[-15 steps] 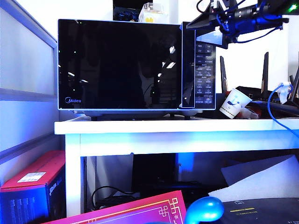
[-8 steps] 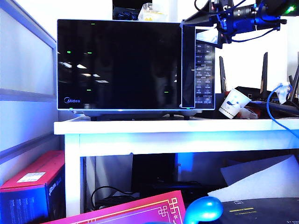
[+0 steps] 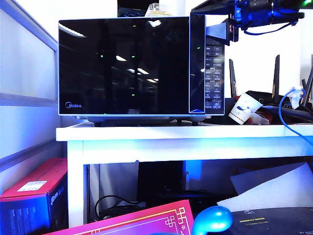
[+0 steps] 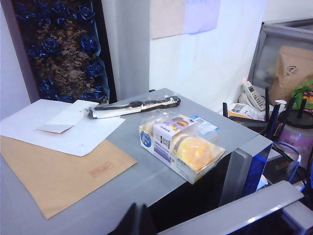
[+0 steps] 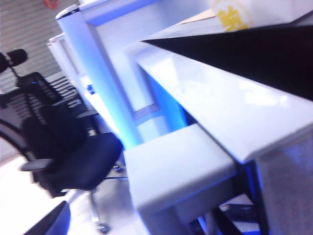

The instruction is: Open the microwave door, place the box of snacks from the top of the microwave inside, then close the microwave door.

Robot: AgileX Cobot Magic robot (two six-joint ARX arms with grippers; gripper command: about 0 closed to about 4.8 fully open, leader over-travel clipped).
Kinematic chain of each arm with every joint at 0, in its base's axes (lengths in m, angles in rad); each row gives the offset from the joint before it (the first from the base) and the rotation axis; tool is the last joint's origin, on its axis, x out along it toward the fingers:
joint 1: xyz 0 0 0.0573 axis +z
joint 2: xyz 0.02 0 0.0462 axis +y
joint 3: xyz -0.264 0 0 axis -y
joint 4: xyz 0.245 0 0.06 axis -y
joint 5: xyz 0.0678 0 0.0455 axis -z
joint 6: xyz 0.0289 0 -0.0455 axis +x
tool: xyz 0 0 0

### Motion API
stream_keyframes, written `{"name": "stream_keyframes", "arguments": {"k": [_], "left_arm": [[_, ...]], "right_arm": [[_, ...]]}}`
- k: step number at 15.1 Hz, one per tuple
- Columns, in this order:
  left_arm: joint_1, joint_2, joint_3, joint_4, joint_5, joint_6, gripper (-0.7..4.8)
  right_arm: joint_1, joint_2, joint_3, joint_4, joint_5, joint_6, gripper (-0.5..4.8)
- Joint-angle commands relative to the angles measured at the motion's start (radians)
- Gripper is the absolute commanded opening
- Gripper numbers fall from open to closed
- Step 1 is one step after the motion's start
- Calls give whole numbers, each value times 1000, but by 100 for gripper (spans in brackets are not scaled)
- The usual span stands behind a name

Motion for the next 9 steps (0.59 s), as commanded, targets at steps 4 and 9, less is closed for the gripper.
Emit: {"name": "stream_keyframes", "arguments": {"k": [4,9], "left_arm": [[-1,-5,4,13,5,0,-6],[-5,-2,4,14,5,0,-6]], "right_arm": [[1,-28,10,53,-158,100,334],[2,-28,10,55,-241,139,334]]}}
